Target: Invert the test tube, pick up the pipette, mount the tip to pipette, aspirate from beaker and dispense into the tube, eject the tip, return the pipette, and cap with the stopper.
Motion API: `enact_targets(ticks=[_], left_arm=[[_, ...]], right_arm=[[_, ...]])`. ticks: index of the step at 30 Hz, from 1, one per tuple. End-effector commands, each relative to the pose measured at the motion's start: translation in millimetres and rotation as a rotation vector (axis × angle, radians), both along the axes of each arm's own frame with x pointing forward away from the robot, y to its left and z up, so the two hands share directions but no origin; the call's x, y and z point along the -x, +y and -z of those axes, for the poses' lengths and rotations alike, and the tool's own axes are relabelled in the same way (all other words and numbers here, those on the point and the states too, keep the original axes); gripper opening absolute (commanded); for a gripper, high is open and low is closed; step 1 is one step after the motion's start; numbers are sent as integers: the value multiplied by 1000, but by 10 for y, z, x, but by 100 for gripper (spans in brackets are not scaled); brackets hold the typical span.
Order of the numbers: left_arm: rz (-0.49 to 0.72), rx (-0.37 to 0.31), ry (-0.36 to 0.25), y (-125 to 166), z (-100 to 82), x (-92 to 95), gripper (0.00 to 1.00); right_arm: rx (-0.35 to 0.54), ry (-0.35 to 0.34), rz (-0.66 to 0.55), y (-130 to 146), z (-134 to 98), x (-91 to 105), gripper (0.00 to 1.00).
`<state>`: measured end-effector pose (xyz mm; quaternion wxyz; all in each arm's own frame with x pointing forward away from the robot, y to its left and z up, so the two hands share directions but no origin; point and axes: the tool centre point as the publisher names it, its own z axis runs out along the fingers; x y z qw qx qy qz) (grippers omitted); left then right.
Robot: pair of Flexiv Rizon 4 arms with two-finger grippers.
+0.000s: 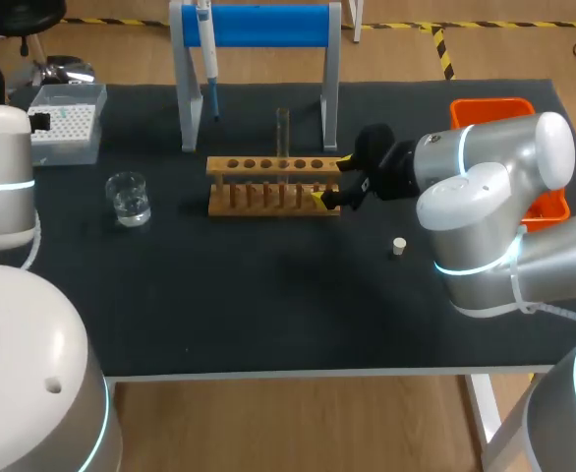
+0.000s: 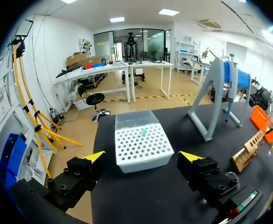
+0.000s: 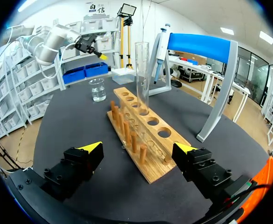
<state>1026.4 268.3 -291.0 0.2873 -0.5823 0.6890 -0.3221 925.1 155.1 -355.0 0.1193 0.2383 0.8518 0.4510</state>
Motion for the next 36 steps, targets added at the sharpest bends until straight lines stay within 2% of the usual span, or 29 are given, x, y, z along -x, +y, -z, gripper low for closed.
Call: enact_targets(ticks=[1, 9, 36], left_arm=[[-9, -1, -10, -61, 191, -230, 100], [-8, 13, -46, -145, 300, -378, 100], [-38, -9, -74, -173, 490, -707, 100]], right_arm=[[1, 1, 0, -1, 0, -3, 100], [1, 1, 0, -1, 0, -3, 100], [1, 1, 0, -1, 0, -3, 100]])
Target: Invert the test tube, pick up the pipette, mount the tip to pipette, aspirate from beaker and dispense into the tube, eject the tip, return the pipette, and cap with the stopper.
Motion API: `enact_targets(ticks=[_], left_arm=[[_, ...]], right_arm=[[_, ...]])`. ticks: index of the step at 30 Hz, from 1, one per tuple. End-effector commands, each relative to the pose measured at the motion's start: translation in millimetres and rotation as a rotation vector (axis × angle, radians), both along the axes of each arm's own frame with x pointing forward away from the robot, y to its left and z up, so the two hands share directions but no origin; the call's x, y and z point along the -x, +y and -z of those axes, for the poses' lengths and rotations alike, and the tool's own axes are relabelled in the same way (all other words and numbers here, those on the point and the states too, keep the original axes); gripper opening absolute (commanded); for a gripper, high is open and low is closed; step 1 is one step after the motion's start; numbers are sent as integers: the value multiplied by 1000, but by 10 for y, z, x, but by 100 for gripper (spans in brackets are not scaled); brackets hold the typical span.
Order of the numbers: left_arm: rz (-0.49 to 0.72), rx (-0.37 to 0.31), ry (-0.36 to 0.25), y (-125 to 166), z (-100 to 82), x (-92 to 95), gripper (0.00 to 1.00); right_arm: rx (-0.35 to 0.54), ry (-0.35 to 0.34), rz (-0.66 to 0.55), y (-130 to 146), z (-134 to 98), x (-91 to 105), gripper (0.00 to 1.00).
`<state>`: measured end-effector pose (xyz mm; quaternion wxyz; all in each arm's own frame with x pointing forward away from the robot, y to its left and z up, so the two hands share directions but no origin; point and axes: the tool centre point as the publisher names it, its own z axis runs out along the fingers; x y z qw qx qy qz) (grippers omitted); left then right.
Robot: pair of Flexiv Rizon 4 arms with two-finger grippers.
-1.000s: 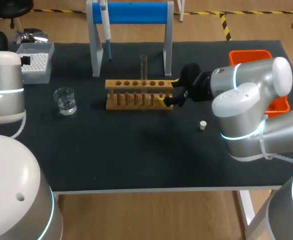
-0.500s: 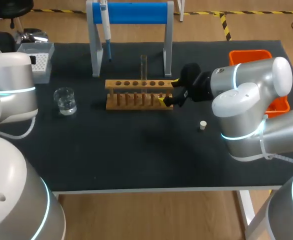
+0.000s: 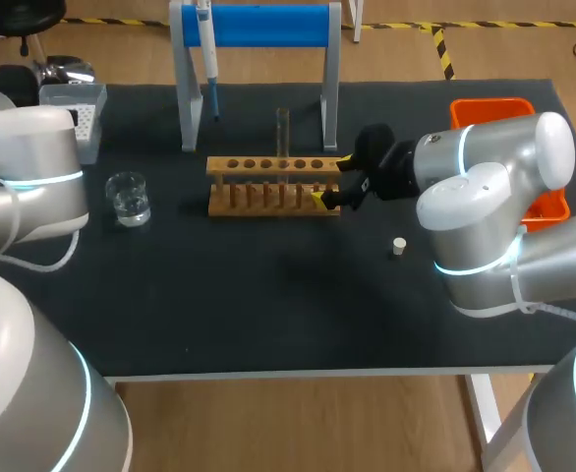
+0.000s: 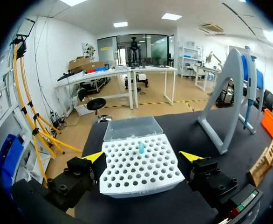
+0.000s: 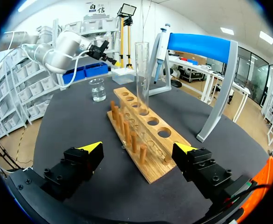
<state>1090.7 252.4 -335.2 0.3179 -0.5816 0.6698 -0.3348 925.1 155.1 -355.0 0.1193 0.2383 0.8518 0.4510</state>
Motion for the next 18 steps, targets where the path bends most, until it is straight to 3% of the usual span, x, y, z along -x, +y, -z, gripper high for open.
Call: enact_targets(ticks=[1, 8, 9, 11, 12, 13, 15, 18], left_arm=[[-4, -2, -7, -16, 52, -72, 100], [5, 2, -7, -47, 89, -144, 100], [6, 2, -7, -50, 91, -156, 96], [8, 3, -6, -58, 97, -176, 74], [10, 4, -6, -61, 101, -186, 69], [11, 4, -6, -63, 105, -196, 71], [12, 5, -4, -67, 115, -215, 63], [13, 6, -2, -75, 129, -239, 64]], right_arm=[[0, 1, 0, -1, 0, -3, 100], [0, 1, 0, -1, 0, -3, 100], [0, 1, 0, -1, 0, -3, 100], [0, 1, 0, -1, 0, -3, 100], [0, 1, 0, -1, 0, -3, 100], [0, 1, 0, -1, 0, -3, 100], [0, 1, 0, -1, 0, -3, 100], [0, 1, 0, -1, 0, -3, 100]])
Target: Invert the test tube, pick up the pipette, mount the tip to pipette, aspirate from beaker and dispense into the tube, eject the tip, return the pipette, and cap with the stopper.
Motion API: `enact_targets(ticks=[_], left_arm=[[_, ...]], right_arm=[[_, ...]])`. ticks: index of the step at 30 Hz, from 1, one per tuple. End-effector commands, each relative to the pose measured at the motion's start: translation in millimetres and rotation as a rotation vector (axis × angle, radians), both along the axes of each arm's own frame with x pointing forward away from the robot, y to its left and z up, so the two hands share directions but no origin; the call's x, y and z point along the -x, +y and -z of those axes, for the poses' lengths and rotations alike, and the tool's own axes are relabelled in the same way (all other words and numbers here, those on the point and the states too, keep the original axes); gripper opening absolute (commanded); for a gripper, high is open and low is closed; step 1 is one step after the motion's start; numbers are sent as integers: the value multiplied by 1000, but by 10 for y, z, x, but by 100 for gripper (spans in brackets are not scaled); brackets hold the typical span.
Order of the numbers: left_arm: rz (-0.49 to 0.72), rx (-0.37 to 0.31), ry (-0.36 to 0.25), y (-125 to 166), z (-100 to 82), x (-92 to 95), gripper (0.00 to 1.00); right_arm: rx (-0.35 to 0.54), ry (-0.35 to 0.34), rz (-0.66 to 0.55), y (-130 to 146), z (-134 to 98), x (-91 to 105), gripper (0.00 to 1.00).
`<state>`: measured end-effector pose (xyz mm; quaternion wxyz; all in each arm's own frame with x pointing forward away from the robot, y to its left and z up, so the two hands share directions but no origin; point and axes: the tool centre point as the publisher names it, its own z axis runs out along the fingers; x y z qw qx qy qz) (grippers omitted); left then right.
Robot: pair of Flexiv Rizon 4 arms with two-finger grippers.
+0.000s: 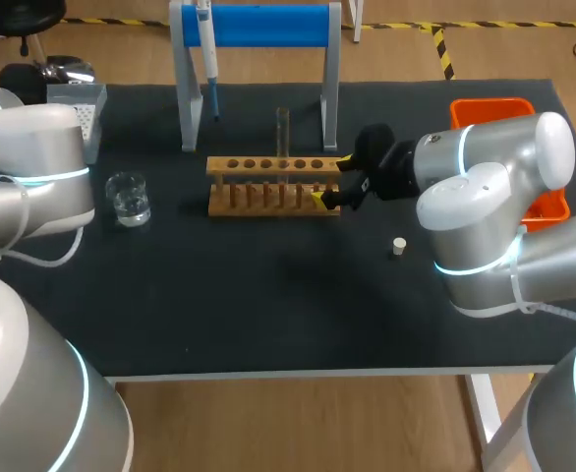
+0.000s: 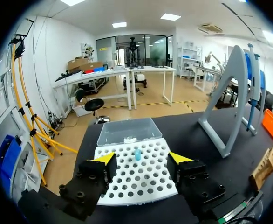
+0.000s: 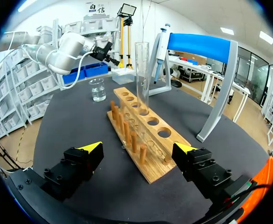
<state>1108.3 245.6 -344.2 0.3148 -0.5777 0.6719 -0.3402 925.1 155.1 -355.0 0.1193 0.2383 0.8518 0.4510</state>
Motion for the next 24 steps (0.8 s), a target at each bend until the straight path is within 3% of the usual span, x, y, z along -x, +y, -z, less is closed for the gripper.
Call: enact_targets(ticks=[1, 4, 13, 17, 19, 21, 24], left_arm=[[1, 0, 2, -10, 45, -71, 66], [1, 2, 4, -16, 63, -95, 76], [-6, 10, 5, -10, 103, -161, 73], [-7, 12, 6, -8, 124, -182, 62], [-7, 14, 7, -6, 129, -189, 64], [-6, 15, 6, -7, 134, -197, 45], [-6, 16, 8, -7, 147, -210, 42]], right_arm=[[0, 1, 0, -1, 0, -3, 100], [0, 1, 0, -1, 0, -3, 100], [0, 1, 0, -1, 0, -3, 100], [0, 1, 0, -1, 0, -3, 100], [0, 1, 0, -1, 0, -3, 100], [0, 1, 0, -1, 0, -3, 100], [0, 1, 0, -1, 0, -3, 100]])
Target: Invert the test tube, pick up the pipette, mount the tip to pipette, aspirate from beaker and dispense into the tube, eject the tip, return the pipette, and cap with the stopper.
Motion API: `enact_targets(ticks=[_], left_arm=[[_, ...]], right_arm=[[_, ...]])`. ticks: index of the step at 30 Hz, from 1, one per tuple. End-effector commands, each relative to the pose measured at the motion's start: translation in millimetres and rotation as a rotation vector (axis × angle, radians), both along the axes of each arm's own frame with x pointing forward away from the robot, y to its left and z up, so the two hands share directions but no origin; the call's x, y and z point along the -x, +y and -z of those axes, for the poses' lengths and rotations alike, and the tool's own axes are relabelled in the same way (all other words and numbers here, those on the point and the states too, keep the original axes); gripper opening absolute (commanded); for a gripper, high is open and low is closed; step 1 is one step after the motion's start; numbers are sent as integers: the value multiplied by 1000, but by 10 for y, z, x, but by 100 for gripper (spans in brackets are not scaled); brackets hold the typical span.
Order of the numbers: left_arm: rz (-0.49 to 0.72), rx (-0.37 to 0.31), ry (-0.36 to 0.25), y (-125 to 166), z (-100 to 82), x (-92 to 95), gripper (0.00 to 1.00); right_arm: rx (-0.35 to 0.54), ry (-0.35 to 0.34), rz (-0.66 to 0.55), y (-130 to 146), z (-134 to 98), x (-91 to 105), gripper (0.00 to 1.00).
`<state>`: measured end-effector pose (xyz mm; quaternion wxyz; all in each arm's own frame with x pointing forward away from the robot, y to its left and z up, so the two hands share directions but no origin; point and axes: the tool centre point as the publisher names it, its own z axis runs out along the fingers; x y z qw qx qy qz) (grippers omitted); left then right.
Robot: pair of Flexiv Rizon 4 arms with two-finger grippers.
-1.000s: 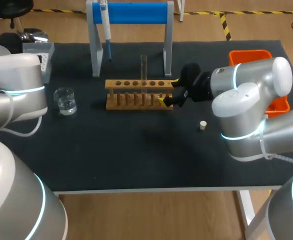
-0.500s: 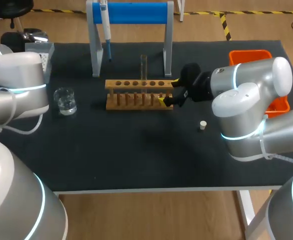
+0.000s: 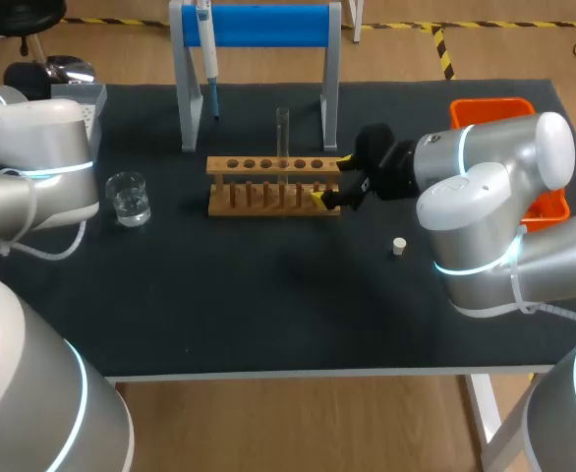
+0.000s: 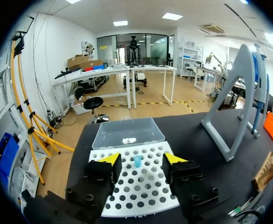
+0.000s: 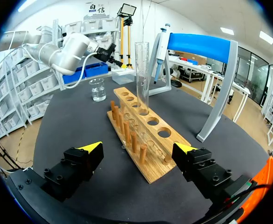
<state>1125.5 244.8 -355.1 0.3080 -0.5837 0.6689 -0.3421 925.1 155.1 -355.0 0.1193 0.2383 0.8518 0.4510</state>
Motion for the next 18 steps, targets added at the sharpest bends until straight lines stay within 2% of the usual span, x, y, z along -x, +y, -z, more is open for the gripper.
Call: enact_targets(ticks=[1, 18], left_arm=[[-1, 0, 0, 1, 40, -41, 42], [-5, 7, 7, -1, 85, -106, 44]], right_arm=[[0, 1, 0, -1, 0, -3, 100], [0, 1, 0, -1, 0, -3, 100]])
